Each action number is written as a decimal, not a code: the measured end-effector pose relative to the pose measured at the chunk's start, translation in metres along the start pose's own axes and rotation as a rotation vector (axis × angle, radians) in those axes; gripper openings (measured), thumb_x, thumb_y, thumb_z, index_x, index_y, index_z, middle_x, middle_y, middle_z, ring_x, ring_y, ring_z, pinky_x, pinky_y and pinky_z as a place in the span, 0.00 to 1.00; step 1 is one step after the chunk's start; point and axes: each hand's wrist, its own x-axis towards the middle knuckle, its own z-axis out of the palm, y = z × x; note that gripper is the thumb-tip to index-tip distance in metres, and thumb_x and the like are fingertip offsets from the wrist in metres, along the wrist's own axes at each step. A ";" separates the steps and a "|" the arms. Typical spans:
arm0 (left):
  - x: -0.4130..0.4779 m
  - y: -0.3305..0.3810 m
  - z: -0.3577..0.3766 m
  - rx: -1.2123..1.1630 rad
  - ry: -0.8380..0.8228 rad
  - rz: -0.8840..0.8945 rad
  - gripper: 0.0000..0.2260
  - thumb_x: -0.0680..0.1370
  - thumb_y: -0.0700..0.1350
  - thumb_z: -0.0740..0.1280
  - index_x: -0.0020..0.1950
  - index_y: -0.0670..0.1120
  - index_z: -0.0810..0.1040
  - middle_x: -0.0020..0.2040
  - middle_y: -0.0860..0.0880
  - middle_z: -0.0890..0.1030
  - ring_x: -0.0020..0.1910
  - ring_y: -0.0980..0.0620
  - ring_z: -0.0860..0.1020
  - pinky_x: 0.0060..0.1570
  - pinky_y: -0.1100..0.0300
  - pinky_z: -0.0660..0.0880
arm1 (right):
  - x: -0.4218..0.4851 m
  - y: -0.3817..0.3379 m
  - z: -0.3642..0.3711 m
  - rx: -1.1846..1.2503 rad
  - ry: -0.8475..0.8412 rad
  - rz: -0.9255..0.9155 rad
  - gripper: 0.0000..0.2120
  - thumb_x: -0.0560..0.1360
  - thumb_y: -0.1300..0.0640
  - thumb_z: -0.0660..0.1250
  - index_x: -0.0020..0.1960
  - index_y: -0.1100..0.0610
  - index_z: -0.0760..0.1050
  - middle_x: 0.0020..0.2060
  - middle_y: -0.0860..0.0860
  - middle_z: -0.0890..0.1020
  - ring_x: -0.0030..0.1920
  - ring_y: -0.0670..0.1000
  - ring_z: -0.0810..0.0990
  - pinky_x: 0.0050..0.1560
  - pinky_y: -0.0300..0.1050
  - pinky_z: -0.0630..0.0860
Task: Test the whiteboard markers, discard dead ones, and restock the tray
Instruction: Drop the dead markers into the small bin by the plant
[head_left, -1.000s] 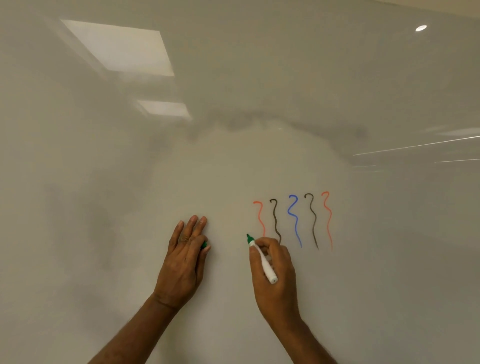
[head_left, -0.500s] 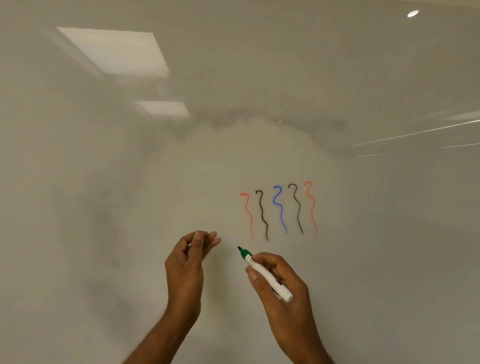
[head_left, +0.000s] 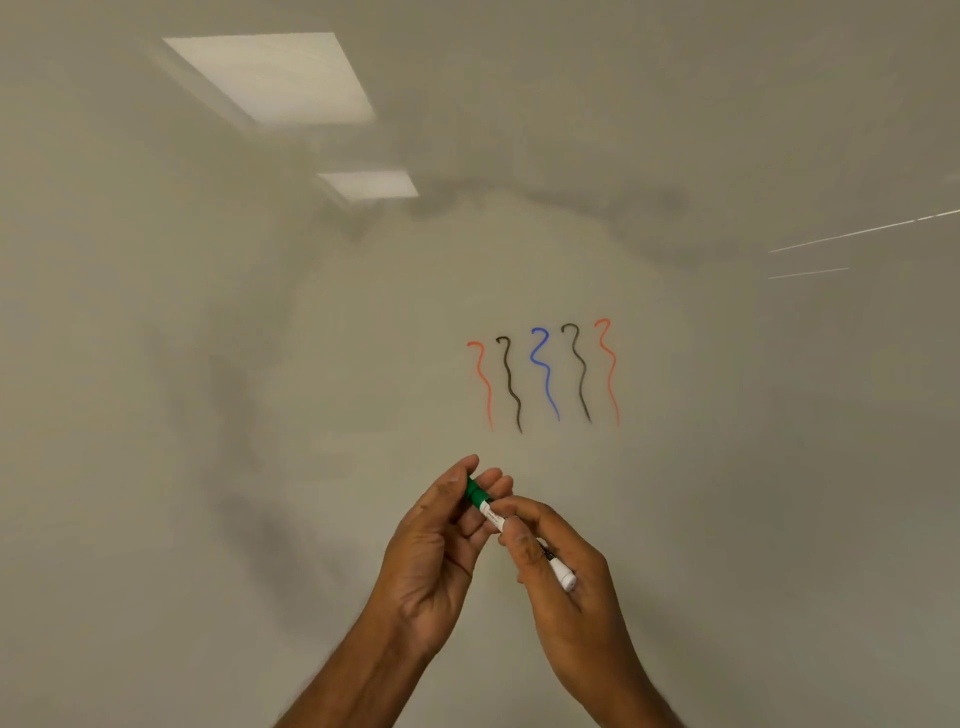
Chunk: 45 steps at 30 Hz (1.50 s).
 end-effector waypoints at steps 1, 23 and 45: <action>-0.005 -0.004 0.001 0.017 0.013 0.006 0.13 0.82 0.40 0.64 0.64 0.37 0.79 0.56 0.36 0.84 0.54 0.42 0.85 0.53 0.51 0.83 | -0.004 0.000 -0.002 0.003 0.002 0.012 0.11 0.78 0.49 0.62 0.56 0.39 0.80 0.53 0.34 0.83 0.58 0.39 0.80 0.54 0.35 0.79; -0.093 -0.010 -0.063 0.422 -0.108 0.056 0.13 0.85 0.44 0.59 0.62 0.40 0.79 0.53 0.40 0.86 0.55 0.42 0.85 0.59 0.50 0.78 | -0.117 -0.027 0.027 -0.452 0.199 0.247 0.08 0.76 0.47 0.70 0.54 0.44 0.80 0.43 0.37 0.83 0.49 0.38 0.81 0.44 0.30 0.77; -0.169 -0.324 0.014 1.430 -0.571 0.376 0.23 0.83 0.59 0.55 0.79 0.58 0.62 0.80 0.61 0.57 0.81 0.62 0.49 0.78 0.55 0.54 | -0.297 -0.038 -0.277 -1.050 0.336 0.395 0.06 0.81 0.47 0.63 0.56 0.44 0.77 0.47 0.37 0.77 0.49 0.41 0.75 0.49 0.34 0.72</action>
